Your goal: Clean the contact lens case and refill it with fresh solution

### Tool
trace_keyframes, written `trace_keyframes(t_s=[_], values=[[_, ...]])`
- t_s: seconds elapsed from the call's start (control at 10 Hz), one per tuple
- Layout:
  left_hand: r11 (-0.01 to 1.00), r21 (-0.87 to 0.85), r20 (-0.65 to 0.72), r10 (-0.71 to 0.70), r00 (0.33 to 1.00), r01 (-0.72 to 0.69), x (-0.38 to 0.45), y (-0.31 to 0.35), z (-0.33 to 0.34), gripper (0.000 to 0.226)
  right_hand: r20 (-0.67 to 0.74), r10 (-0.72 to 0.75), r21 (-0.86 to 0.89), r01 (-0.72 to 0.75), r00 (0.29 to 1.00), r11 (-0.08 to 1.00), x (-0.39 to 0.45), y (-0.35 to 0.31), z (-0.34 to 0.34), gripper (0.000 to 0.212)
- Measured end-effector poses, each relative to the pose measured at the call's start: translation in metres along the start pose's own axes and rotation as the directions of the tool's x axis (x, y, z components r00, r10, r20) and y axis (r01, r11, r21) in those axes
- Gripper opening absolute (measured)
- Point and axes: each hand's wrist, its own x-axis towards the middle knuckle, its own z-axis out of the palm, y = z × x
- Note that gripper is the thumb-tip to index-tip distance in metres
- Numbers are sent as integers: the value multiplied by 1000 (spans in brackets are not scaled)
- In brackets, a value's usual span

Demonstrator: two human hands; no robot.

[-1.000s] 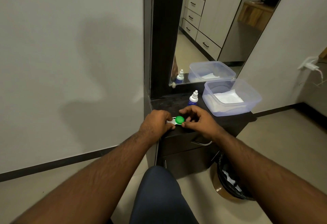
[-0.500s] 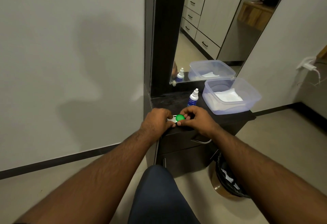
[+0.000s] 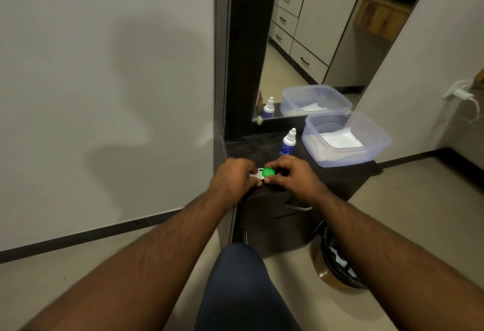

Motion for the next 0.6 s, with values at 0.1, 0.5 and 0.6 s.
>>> trace_keyframes(t_s=[0.1, 0.5, 0.6], values=[[1000, 5, -9, 5, 1000, -5, -1, 1, 0, 33, -73, -13, -19, 12, 997, 1000, -2, 0, 7, 39], [1000, -21, 1, -15, 1000, 15, -11, 15, -12, 53, 19, 61, -142, -57, 998, 988, -9, -17, -5, 66], [992, -100, -62, -84, 995, 77, -19, 8, -17, 68, -8, 66, -236, -66, 998, 969, -10, -24, -12, 69]])
